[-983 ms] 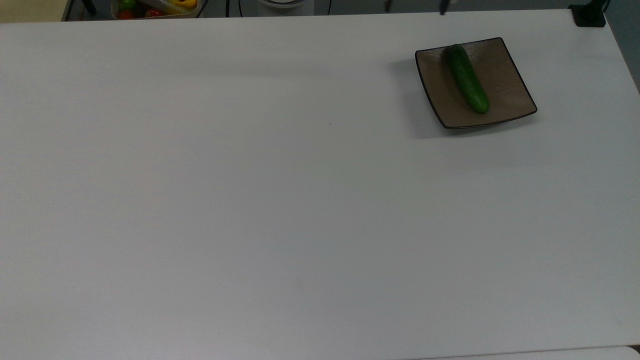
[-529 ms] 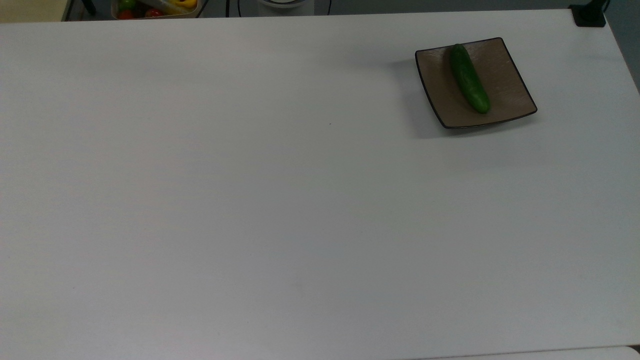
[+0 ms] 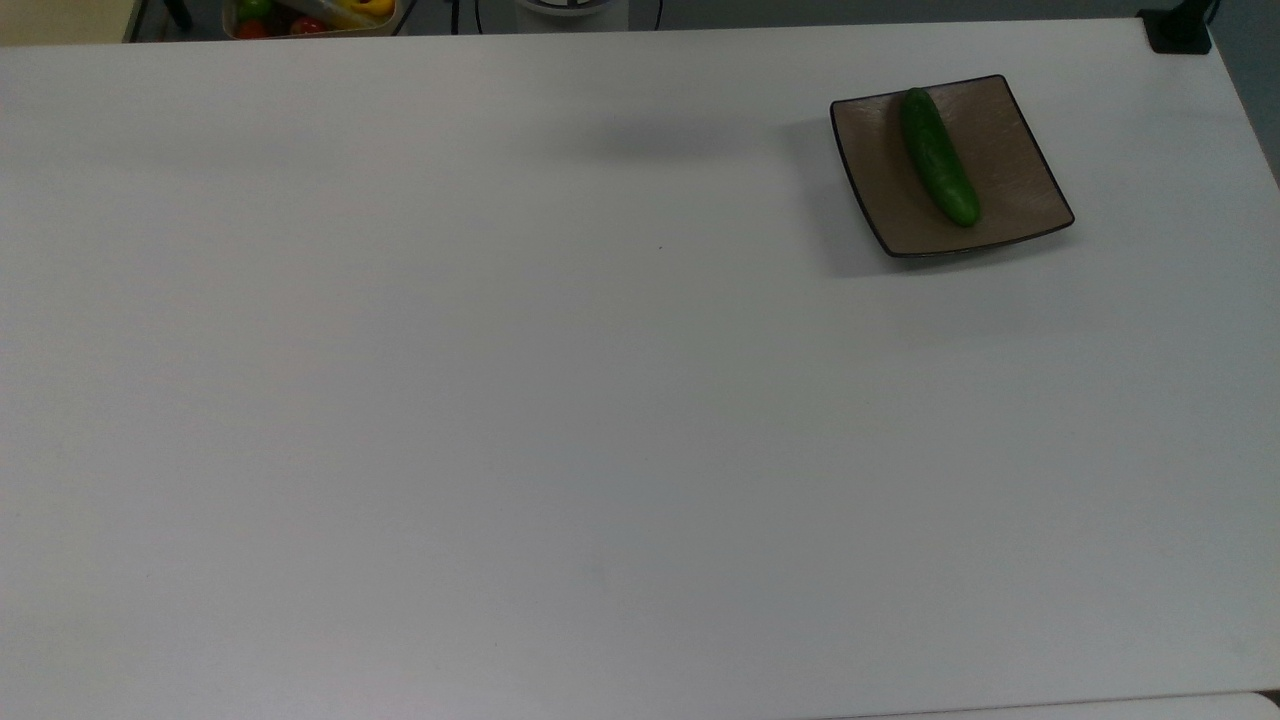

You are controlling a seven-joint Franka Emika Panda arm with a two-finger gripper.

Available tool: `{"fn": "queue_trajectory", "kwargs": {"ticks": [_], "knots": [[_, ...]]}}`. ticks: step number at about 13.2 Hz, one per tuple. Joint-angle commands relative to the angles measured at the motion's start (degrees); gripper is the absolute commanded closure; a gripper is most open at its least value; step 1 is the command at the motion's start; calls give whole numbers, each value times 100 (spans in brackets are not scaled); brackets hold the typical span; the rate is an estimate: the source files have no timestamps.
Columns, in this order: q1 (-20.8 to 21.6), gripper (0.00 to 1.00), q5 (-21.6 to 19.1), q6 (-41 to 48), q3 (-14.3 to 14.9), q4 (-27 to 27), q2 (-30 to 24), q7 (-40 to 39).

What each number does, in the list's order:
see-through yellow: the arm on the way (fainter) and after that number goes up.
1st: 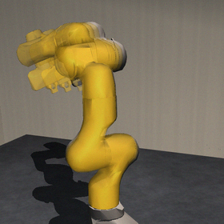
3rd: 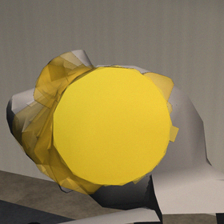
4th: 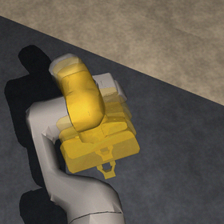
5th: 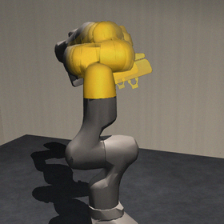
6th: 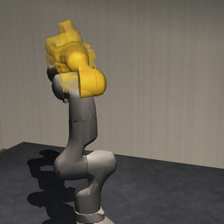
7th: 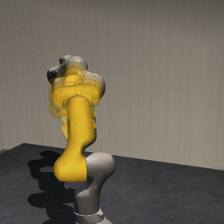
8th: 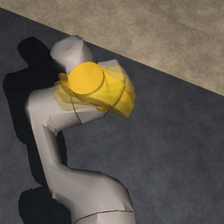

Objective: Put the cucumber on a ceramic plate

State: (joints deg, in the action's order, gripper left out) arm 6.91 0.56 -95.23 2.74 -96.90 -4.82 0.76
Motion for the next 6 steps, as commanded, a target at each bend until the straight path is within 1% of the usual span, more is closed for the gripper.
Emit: {"fn": "queue_trajectory", "kwargs": {"ticks": [1,6], "knots": [[3,0,-170,-163,139,5,42,-322],[12,0,-179,-198,140,-13,69,-260]]}}
